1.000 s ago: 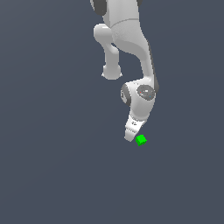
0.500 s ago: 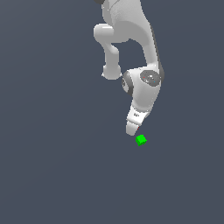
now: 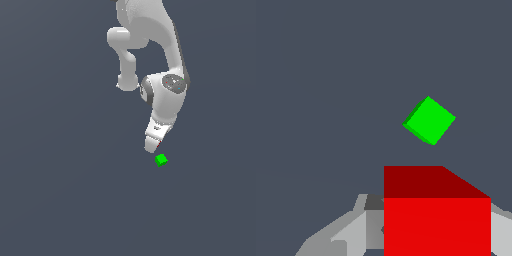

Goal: Stack the red cube on top of the green cube.

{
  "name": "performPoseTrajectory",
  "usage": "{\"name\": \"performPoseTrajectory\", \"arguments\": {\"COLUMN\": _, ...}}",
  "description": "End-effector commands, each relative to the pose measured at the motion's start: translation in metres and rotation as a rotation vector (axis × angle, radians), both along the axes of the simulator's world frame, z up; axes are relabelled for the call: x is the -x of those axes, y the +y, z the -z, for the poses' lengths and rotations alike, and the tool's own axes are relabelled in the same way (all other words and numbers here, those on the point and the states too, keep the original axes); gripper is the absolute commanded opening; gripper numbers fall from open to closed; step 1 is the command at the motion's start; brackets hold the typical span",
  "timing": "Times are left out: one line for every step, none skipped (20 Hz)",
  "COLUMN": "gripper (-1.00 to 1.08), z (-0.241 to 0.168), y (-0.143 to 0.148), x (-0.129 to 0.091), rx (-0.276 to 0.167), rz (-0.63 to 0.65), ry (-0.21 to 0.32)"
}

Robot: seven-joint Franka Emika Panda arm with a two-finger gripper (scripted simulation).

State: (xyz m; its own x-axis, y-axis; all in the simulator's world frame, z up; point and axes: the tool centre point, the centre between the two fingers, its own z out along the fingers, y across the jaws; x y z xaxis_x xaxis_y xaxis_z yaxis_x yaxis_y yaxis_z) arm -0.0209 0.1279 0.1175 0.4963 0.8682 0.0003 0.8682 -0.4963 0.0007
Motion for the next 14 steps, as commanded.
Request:
{"name": "performPoseTrajectory", "arguments": {"gripper": -1.00, "z": 0.002, "y": 0.001, "x": -0.002, "rx": 0.000, "rz": 0.000, "ry": 0.000}}
{"name": "performPoseTrajectory", "arguments": {"gripper": -1.00, "z": 0.003, "y": 0.002, "x": -0.003, "rx": 0.000, "rz": 0.000, "ry": 0.000}}
{"name": "performPoseTrajectory", "arguments": {"gripper": -1.00, "z": 0.005, "y": 0.003, "x": -0.005, "rx": 0.000, "rz": 0.000, "ry": 0.000}}
{"name": "performPoseTrajectory", "arguments": {"gripper": -1.00, "z": 0.007, "y": 0.004, "x": -0.007, "rx": 0.000, "rz": 0.000, "ry": 0.000}}
{"name": "performPoseTrajectory", "arguments": {"gripper": -1.00, "z": 0.009, "y": 0.005, "x": -0.009, "rx": 0.000, "rz": 0.000, "ry": 0.000}}
{"name": "performPoseTrajectory", "arguments": {"gripper": -1.00, "z": 0.012, "y": 0.006, "x": -0.011, "rx": 0.000, "rz": 0.000, "ry": 0.000}}
{"name": "performPoseTrajectory", "arguments": {"gripper": -1.00, "z": 0.015, "y": 0.008, "x": -0.014, "rx": 0.001, "rz": 0.000, "ry": 0.000}}
{"name": "performPoseTrajectory", "arguments": {"gripper": -1.00, "z": 0.018, "y": 0.009, "x": -0.017, "rx": 0.001, "rz": 0.000, "ry": 0.000}}
{"name": "performPoseTrajectory", "arguments": {"gripper": -1.00, "z": 0.021, "y": 0.011, "x": -0.020, "rx": 0.001, "rz": 0.000, "ry": 0.000}}
{"name": "performPoseTrajectory", "arguments": {"gripper": -1.00, "z": 0.024, "y": 0.013, "x": -0.023, "rx": 0.001, "rz": 0.000, "ry": 0.000}}
{"name": "performPoseTrajectory", "arguments": {"gripper": -1.00, "z": 0.028, "y": 0.015, "x": -0.027, "rx": 0.001, "rz": 0.000, "ry": 0.000}}
{"name": "performPoseTrajectory", "arguments": {"gripper": -1.00, "z": 0.032, "y": 0.017, "x": -0.031, "rx": 0.001, "rz": 0.001, "ry": 0.000}}
{"name": "performPoseTrajectory", "arguments": {"gripper": -1.00, "z": 0.035, "y": 0.019, "x": -0.034, "rx": 0.001, "rz": 0.001, "ry": 0.000}}
{"name": "performPoseTrajectory", "arguments": {"gripper": -1.00, "z": 0.039, "y": 0.020, "x": -0.038, "rx": 0.001, "rz": 0.001, "ry": 0.000}}
